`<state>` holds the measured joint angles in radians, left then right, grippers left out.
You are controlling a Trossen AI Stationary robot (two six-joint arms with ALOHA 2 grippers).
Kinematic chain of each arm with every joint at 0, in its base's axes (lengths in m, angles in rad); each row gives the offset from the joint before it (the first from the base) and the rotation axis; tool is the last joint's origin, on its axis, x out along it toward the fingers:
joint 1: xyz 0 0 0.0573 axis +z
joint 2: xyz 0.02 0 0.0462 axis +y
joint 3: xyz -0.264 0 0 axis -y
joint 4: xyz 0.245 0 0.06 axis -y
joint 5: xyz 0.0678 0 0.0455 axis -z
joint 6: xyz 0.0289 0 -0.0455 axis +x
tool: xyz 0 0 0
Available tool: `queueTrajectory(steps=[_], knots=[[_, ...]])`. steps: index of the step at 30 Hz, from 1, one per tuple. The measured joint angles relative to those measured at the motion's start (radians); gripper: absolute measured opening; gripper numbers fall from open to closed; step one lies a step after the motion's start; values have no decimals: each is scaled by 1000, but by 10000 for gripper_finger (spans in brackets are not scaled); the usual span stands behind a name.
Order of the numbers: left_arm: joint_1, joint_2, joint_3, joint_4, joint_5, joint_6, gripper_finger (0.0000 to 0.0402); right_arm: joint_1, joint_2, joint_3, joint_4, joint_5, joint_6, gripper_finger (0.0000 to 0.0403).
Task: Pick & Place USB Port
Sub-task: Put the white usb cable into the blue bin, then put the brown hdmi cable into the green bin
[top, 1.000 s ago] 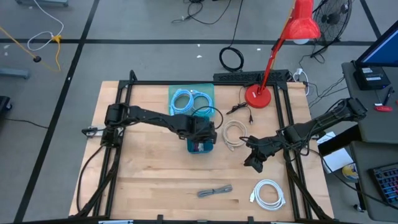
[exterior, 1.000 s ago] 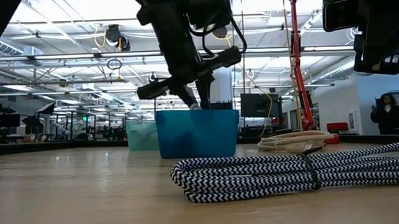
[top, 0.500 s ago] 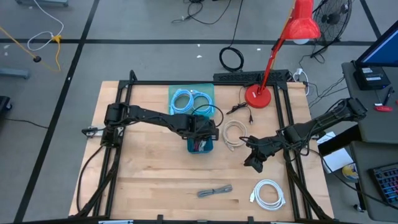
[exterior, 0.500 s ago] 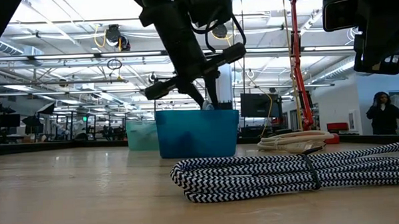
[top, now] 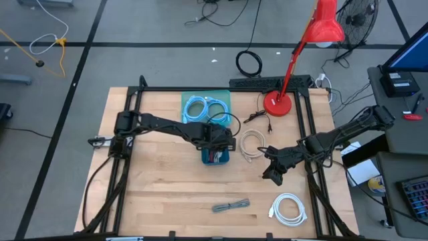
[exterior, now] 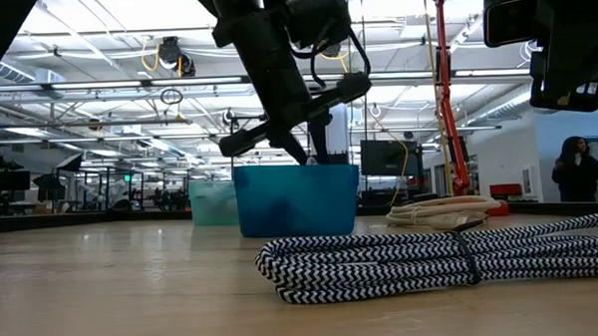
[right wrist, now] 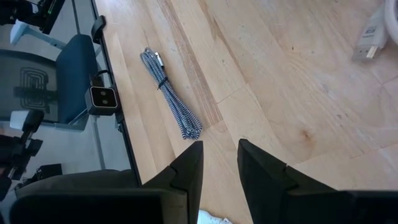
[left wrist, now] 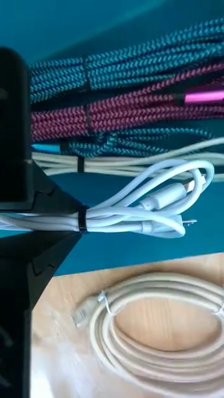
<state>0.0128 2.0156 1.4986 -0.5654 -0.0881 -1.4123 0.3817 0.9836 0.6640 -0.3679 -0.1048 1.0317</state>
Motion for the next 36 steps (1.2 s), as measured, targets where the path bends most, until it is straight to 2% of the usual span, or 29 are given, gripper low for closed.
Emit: queueTrajectory(steps=[9, 16, 21, 27, 36], knots=[[0, 46, 0, 46, 23, 19, 31, 0, 0, 1, -1, 0, 0, 90], [4, 45, 0, 53, 0, 77, 129, 0, 0, 1, -3, 0, 3, 90], [5, 45, 0, 52, 25, 86, 161, 0, 0, 1, -3, 0, 3, 90], [25, -19, 0, 11, 28, 188, 151, 0, 0, 1, -3, 0, 3, 90], [42, -221, 1, 10, -14, 376, 121, -4, 0, 0, 0, 5, 4, 90]])
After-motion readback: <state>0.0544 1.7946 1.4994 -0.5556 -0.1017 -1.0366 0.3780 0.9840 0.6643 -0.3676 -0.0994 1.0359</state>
